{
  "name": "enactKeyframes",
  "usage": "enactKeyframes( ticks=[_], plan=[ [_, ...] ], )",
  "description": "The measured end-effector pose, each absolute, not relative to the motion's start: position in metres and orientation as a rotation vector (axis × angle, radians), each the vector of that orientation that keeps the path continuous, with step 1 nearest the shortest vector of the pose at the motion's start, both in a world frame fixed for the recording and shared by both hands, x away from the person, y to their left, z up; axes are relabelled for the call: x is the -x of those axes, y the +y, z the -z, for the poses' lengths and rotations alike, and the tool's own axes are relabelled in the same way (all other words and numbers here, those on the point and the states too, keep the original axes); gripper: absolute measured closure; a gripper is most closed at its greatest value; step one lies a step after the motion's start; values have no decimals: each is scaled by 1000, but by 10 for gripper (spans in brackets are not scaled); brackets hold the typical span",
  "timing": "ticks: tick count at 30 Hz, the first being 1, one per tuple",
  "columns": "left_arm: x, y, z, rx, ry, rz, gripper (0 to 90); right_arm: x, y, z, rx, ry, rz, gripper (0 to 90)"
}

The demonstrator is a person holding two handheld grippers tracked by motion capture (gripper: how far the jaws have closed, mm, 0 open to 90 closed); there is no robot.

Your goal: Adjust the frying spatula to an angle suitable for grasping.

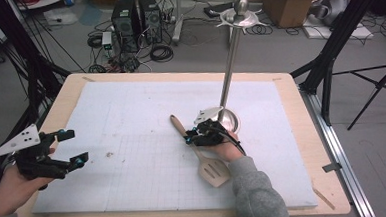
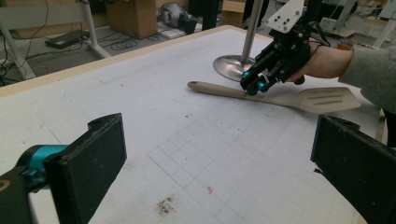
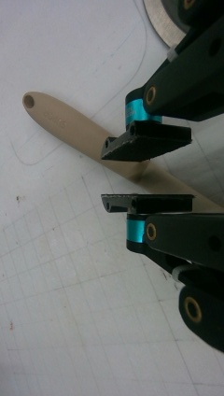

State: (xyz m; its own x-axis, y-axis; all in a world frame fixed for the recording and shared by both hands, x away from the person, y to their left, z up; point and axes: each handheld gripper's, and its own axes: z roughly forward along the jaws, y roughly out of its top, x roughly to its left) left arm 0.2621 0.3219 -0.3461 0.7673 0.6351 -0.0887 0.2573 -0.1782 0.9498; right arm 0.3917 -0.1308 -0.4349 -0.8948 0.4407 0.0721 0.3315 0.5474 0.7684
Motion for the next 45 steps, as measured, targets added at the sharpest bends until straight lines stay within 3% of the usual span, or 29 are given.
enactKeyframes(
  ticks=[23,45],
  plan=[
    [-264,321,348,-1766,705,-387,39,-392,-127,441,-772,2676,-1185,636],
    [-266,322,345,-1755,693,-383,39,-381,-132,436,-865,2697,-1134,708]
  ],
)
